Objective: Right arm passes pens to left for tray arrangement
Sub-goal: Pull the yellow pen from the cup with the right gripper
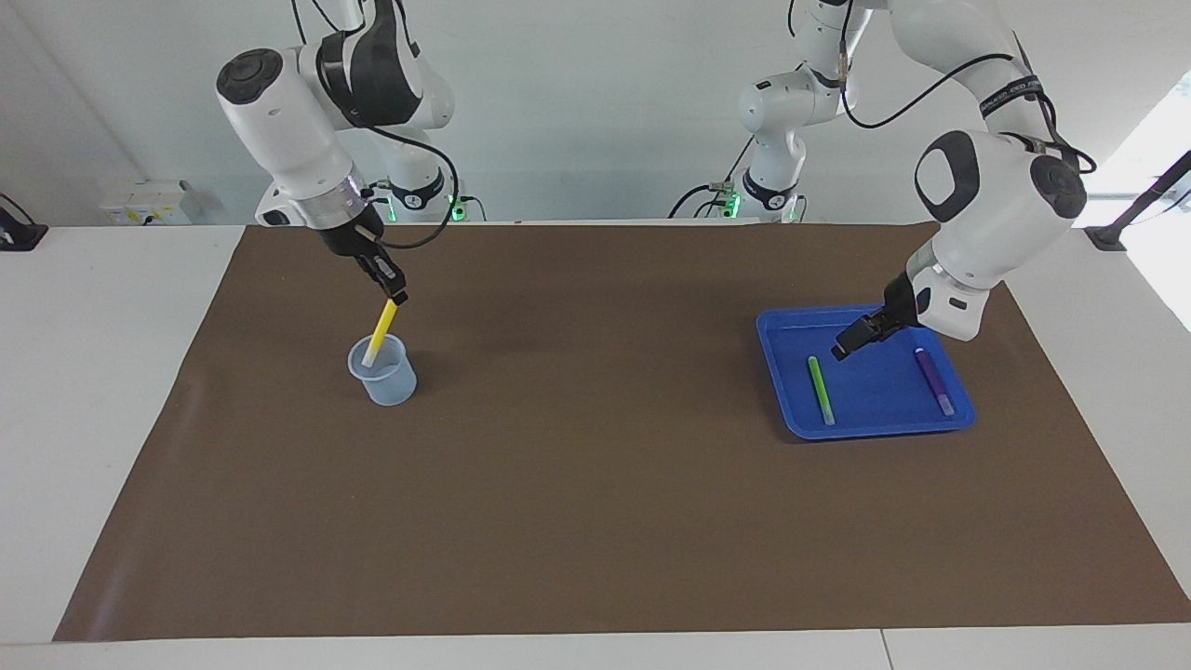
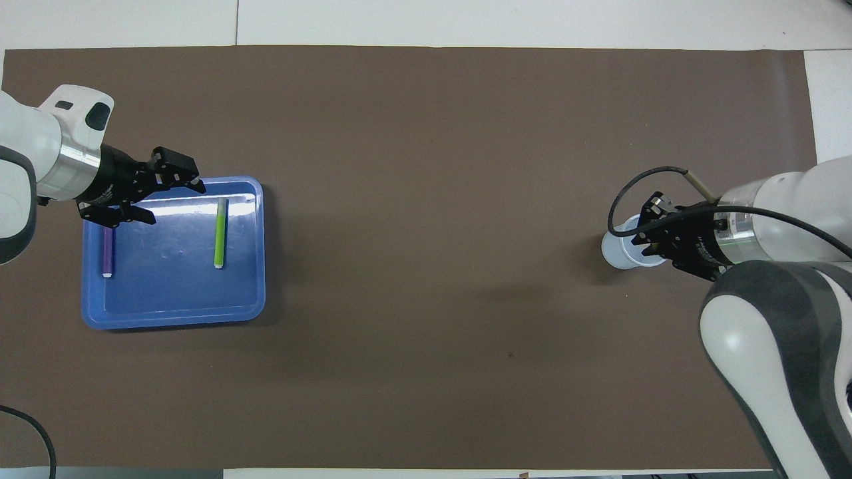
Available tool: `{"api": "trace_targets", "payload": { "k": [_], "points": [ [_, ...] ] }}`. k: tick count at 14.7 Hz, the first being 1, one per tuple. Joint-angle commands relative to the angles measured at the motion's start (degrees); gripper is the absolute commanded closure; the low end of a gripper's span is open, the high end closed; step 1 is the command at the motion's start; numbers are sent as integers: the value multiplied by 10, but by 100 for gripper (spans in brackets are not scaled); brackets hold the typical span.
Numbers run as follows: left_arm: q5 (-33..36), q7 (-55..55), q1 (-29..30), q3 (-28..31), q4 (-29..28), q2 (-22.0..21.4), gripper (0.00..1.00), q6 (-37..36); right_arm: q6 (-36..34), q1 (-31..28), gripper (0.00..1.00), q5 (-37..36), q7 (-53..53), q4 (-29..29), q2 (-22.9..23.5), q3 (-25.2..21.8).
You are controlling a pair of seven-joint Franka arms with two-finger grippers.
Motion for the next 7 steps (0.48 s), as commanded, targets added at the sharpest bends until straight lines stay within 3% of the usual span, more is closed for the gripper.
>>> {"api": "trace_targets", "payload": {
  "k": [1,4,7],
  "points": [
    [-62,-109,-21,3,-8,-46,0,-10,-3,37,100,7,-106,1,-18,3],
    [-84,-226,-50,2,-4,-67,0,10,8,96,100,7,-168,8,-27,3],
    [-148,-287,-57,3,-2,-77,0,27,39,150,100,11,-314,32,-16,3]
  ]
}}
